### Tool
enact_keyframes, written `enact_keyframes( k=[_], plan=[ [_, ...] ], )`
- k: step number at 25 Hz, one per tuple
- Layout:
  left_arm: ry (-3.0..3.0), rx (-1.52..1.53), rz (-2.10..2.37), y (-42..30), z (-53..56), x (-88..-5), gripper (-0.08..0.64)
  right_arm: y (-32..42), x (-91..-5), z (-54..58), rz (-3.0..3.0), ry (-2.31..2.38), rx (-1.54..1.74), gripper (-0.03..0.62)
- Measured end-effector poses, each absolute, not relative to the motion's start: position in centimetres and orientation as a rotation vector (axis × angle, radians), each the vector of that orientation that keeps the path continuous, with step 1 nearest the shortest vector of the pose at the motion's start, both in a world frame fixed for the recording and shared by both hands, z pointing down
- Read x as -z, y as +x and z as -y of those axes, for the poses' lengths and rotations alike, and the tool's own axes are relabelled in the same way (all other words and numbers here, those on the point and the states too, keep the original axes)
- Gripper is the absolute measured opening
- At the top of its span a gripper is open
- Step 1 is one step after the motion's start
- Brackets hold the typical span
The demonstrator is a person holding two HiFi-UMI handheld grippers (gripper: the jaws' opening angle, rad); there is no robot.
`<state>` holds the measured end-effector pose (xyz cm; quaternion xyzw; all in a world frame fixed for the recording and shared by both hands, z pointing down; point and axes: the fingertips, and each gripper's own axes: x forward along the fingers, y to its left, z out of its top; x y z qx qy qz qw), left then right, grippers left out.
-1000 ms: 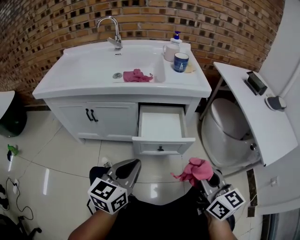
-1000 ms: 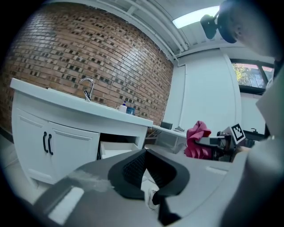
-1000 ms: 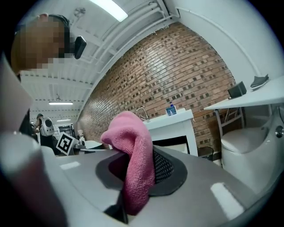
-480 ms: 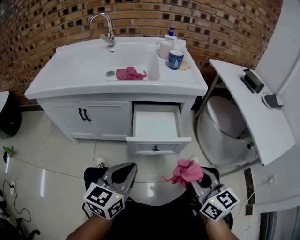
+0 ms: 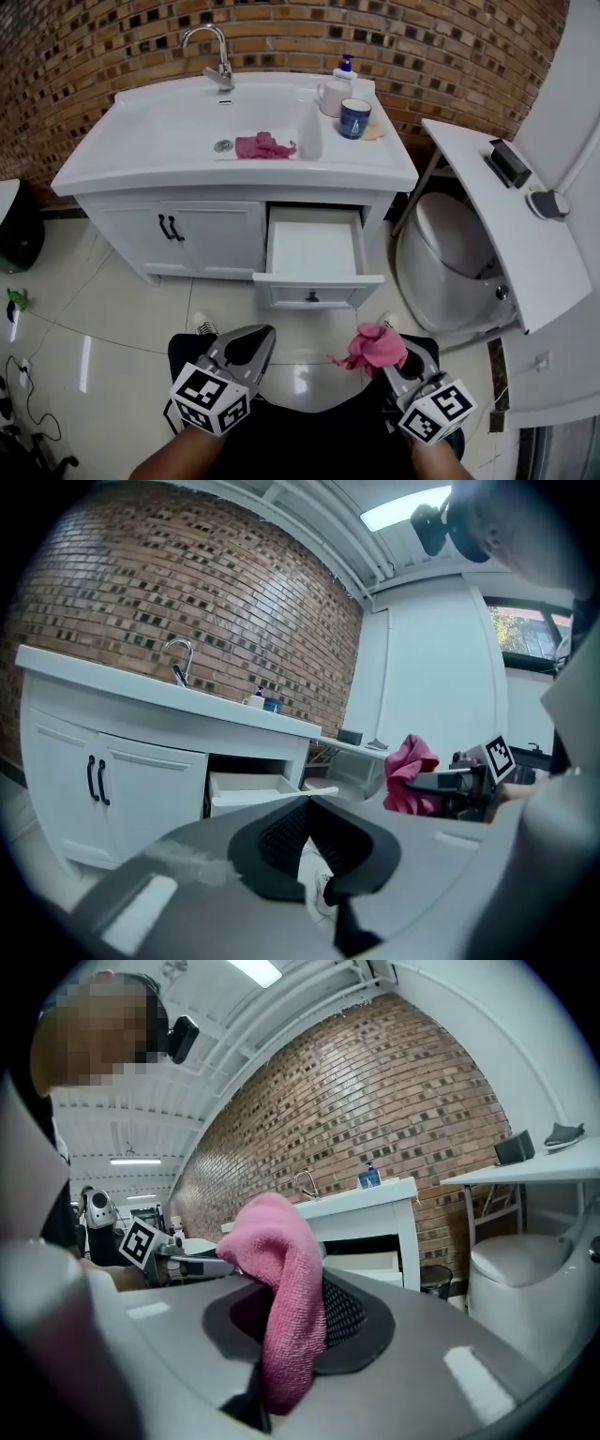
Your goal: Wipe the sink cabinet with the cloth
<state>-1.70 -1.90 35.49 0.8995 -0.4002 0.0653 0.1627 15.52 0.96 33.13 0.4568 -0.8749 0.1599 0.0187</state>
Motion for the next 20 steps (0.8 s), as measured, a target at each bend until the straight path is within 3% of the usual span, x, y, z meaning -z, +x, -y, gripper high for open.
enact_keyframes(
  k=[20],
  plan=[
    [2.562, -0.176, 1.116, -1.11, 1.74, -35.56, 0.006, 15.11, -33.55, -1.07, 2.717, 1.402, -0.537, 0.078]
  ],
)
